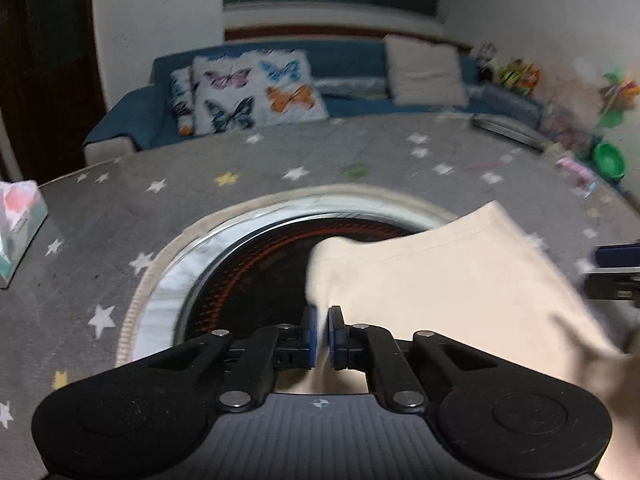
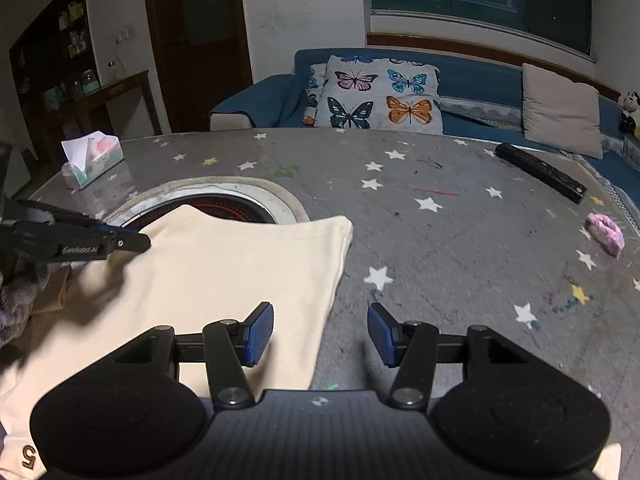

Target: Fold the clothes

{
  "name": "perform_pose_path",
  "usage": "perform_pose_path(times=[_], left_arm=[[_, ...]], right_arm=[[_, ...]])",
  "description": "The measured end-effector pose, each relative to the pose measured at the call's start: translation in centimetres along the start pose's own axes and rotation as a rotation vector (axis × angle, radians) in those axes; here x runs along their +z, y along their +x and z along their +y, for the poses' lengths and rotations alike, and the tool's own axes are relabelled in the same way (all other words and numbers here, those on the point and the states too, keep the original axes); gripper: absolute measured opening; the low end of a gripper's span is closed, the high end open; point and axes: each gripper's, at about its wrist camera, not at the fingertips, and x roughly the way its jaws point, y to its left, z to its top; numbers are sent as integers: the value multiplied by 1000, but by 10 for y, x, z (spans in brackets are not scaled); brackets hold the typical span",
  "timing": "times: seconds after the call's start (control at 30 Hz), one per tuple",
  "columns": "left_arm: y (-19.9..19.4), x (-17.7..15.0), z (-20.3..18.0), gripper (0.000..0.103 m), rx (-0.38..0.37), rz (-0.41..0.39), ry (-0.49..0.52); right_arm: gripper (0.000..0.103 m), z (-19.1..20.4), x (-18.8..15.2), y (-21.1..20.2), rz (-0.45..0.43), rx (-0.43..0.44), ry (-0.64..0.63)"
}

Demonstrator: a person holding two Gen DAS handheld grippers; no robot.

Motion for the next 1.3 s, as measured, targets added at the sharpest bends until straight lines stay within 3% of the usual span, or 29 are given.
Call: perform_pose_path(times=[0.23, 0.53, 0.73, 0.77, 0.9, 0.97, 1.0, 1.07, 1.1, 1.2, 1.3], left_arm=[[-32, -21, -44, 6, -140, -51, 118], [-31, -41, -62, 10, -173, -6, 198], [-52, -39, -51, 10, -179, -55, 229], [-56, -38, -47, 12, -165, -68, 226], [-59, -29, -31, 44, -110, -101, 166], [-45, -24, -24, 55, -135, -48, 119], [-38, -22, -21, 55, -148, -21, 96], [-23, -22, -21, 52, -160, 22, 74], [-19, -24, -21, 38, -171, 33, 68], [-16, -26, -21, 14, -190, 27, 52], [-22, -22, -12, 9, -127, -32, 40]], right_arm=[[53, 11, 16, 1, -27, 52, 4], [53, 48, 27, 26, -30, 173, -48], [53, 56, 13, 59, 72, 139, -86], [53, 56, 11, 59, 67, 142, -97], [53, 57, 7, 55, 66, 144, -136], [53, 58, 7, 54, 66, 142, -141], [53, 57, 7, 52, 63, 144, -137], [53, 55, 8, 47, 54, 146, -126], [53, 52, 8, 43, 46, 145, -120], [53, 43, 9, 30, 20, 135, -98], [53, 31, 11, 21, 2, 108, -75]])
